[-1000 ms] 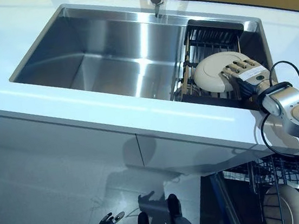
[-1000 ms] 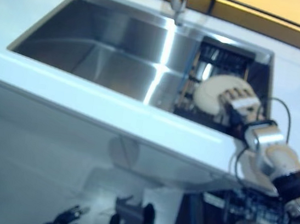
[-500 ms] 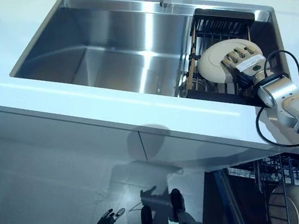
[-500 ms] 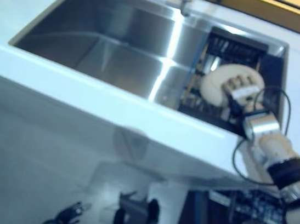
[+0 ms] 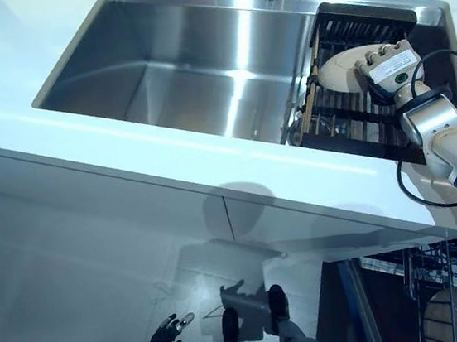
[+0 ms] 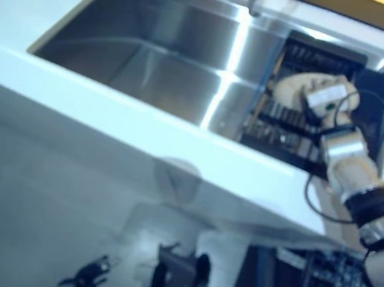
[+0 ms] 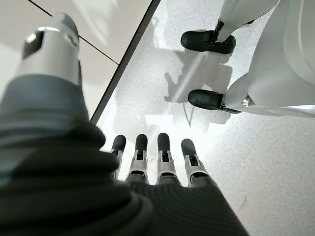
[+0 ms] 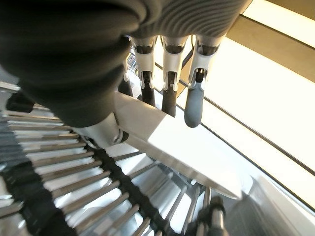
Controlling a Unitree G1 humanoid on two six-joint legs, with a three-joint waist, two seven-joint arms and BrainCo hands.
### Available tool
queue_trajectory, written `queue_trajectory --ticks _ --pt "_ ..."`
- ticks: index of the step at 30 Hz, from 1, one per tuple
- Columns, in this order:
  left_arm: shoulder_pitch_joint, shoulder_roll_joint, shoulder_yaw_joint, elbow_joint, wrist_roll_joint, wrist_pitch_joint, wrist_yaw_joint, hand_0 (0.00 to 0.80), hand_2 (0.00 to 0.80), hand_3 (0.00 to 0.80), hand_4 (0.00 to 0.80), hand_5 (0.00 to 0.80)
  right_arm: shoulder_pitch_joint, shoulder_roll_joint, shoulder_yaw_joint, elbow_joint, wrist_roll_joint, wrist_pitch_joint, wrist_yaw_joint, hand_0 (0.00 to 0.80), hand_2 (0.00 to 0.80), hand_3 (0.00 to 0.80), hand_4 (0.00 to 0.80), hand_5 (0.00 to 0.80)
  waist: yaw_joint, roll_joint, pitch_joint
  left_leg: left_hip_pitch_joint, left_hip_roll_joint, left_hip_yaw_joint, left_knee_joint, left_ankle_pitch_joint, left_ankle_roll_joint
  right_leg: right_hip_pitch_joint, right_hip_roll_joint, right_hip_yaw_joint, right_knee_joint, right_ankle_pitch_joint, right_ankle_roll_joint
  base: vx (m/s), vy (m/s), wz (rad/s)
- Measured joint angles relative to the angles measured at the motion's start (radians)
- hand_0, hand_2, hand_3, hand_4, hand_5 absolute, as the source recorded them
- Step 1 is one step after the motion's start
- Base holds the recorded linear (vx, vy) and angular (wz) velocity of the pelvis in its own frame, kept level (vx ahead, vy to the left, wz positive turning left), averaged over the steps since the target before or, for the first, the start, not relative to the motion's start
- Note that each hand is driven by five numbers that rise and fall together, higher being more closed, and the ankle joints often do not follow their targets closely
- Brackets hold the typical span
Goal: Take plates into dishwasher
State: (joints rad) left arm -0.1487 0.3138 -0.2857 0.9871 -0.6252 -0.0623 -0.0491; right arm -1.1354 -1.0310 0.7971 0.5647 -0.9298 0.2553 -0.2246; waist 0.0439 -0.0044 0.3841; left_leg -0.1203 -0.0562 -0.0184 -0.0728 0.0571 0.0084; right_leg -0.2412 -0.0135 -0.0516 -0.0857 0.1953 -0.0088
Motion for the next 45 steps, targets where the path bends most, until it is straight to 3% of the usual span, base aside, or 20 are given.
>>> queue_trajectory --ticks 11,23,35,45 --pt "-0.004 -0.003 -0.008 -0.014 0.000 -0.001 0.012 0.000 0.000 0.000 0.000 0.000 0.000 -0.002 -0.006 0.035 0.104 0.028 -0.176 0.800 0.800 0.800 0.800 0.800 -0.003 0.009 -0.004 0.001 -0.007 -0.010 0.000 0.003 0.005 0.004 -0.006 -0.008 0.000 0.000 0.000 -0.003 0.004 0.01" --pt "0.011 -0.030 -0.007 -0.007 0.003 -0.001 0.033 0.000 0.000 0.000 0.000 0.000 -0.015 -0.058 -0.046 0.043 0.218 0.078 -0.230 0.800 0.800 0.800 0.800 0.800 -0.003 0.011 -0.062 0.026 -0.007 -0.013 -0.002 0.004 0.006 0.030 -0.007 -0.009 0.000 -0.004 0.004 0.029 0.004 0.00" --pt "0.065 -0.030 -0.007 0.015 0.004 0.001 0.028 0.000 0.000 0.000 0.000 0.000 -0.016 -0.072 -0.046 0.074 0.359 0.068 -0.209 0.800 0.800 0.800 0.800 0.800 -0.003 -0.020 -0.133 0.028 -0.007 -0.015 -0.001 0.003 0.005 0.033 -0.007 -0.011 0.000 -0.004 0.004 0.000 0.000 0.00" --pt "0.070 -0.030 -0.007 0.025 0.005 0.001 0.023 0.000 0.000 0.000 0.000 0.000 -0.016 -0.077 -0.045 0.073 0.393 -0.012 -0.129 0.800 0.800 0.800 0.800 0.800 -0.003 -0.039 -0.148 0.041 -0.007 -0.016 -0.003 0.003 0.006 0.045 -0.007 -0.010 0.000 -0.005 0.005 0.007 -0.001 0.00"
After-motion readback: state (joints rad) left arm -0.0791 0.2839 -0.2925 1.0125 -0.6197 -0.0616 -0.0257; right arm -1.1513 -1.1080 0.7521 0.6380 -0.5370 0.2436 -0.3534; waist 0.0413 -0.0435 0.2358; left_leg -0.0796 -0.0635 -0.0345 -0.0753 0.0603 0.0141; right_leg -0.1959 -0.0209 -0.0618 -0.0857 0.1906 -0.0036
